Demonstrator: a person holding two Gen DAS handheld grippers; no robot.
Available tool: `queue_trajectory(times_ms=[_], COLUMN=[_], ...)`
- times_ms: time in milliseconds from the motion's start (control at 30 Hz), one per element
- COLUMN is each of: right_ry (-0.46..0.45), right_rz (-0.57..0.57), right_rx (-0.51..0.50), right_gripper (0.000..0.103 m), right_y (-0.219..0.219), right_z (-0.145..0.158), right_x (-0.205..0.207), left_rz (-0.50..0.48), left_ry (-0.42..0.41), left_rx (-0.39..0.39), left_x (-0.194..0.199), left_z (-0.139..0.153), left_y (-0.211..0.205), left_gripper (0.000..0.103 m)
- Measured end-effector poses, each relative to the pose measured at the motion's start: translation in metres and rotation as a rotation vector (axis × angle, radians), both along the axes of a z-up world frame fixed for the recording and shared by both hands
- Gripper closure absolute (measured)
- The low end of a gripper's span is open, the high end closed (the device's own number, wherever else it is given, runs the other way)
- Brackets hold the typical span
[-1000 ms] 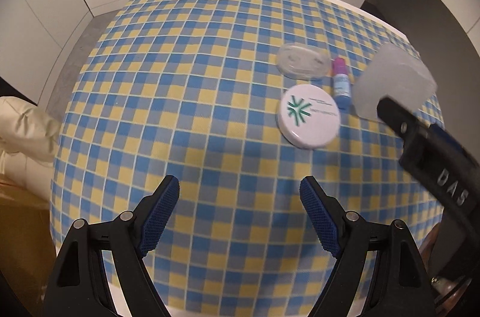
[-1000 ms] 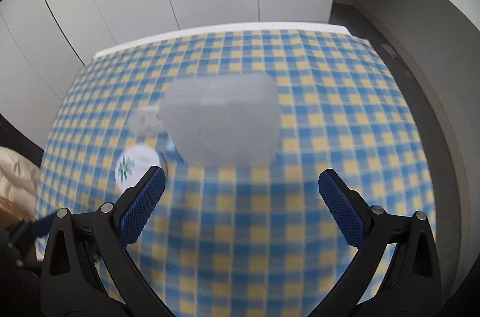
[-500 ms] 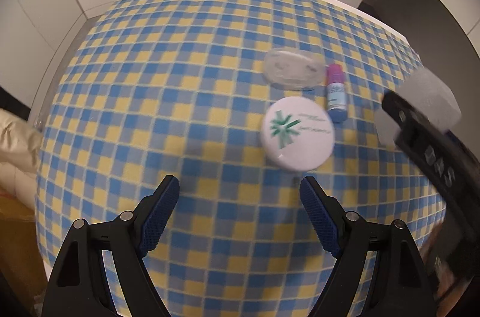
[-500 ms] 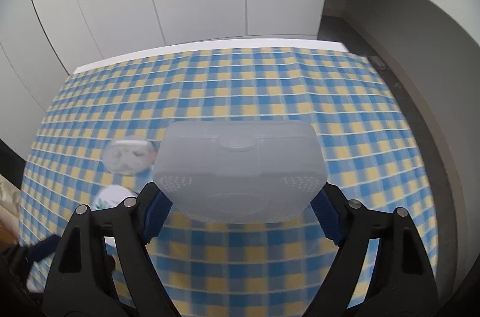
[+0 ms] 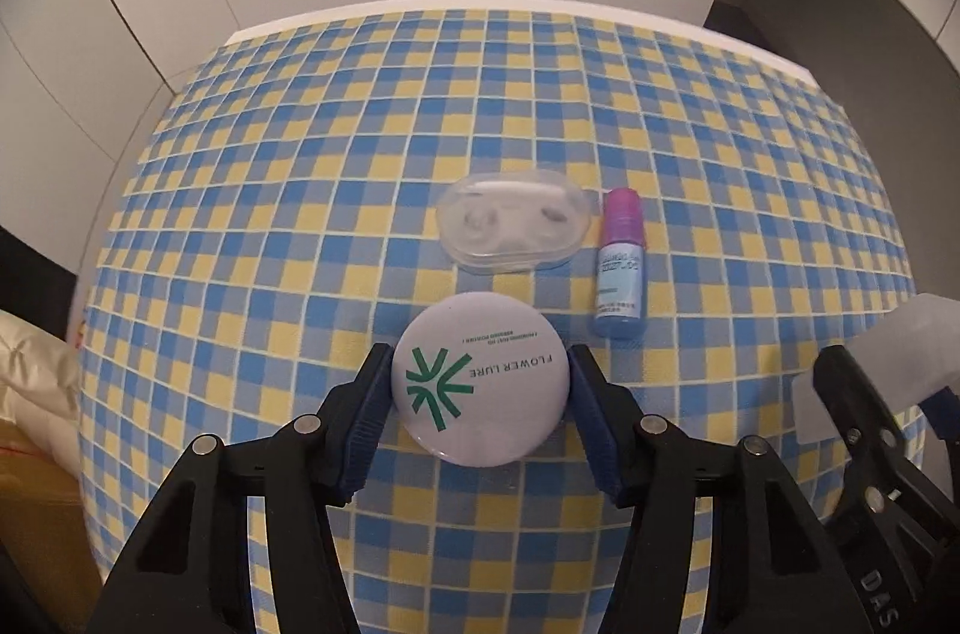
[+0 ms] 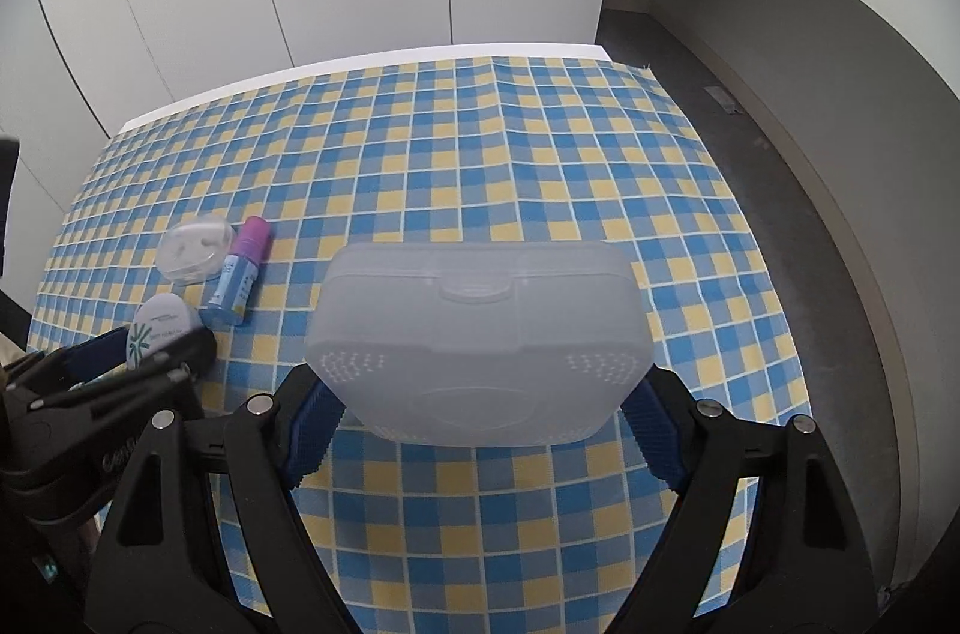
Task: Organize objects
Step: 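Grasp the clear plastic box with the right tool while the left tool grasps the white compact, then lift the plastic box and white compact up from the table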
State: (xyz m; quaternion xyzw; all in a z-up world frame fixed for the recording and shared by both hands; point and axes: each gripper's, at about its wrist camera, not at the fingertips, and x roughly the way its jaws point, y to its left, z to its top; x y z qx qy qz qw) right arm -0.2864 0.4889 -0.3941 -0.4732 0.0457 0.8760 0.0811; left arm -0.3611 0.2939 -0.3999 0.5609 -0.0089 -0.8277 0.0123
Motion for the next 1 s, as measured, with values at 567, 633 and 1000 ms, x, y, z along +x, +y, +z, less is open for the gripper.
queue_trajectory(times_ms=[567, 633, 1000], right_ry=[0.017, 0.02, 0.069], right_rz=[0.027, 0.029, 0.055], right_rx=[0.007, 0.01, 0.02], right_gripper=[0.019, 0.019, 0.019], right_y=[-0.002, -0.001, -0.015], right_z=[0.038, 0.045, 0.114], right_x=[0.003, 0.002, 0.006], left_rz=[0.039, 0.038, 0.038], left_ry=[0.006, 0.009, 0.072], left_rx=[-0.025, -0.019, -0.021], left_x=[0.025, 0.025, 0.034], left_z=[0.038, 0.049, 0.125], left_y=[-0.015, -0.021, -0.035], left_gripper=[0.046, 0.046, 0.046])
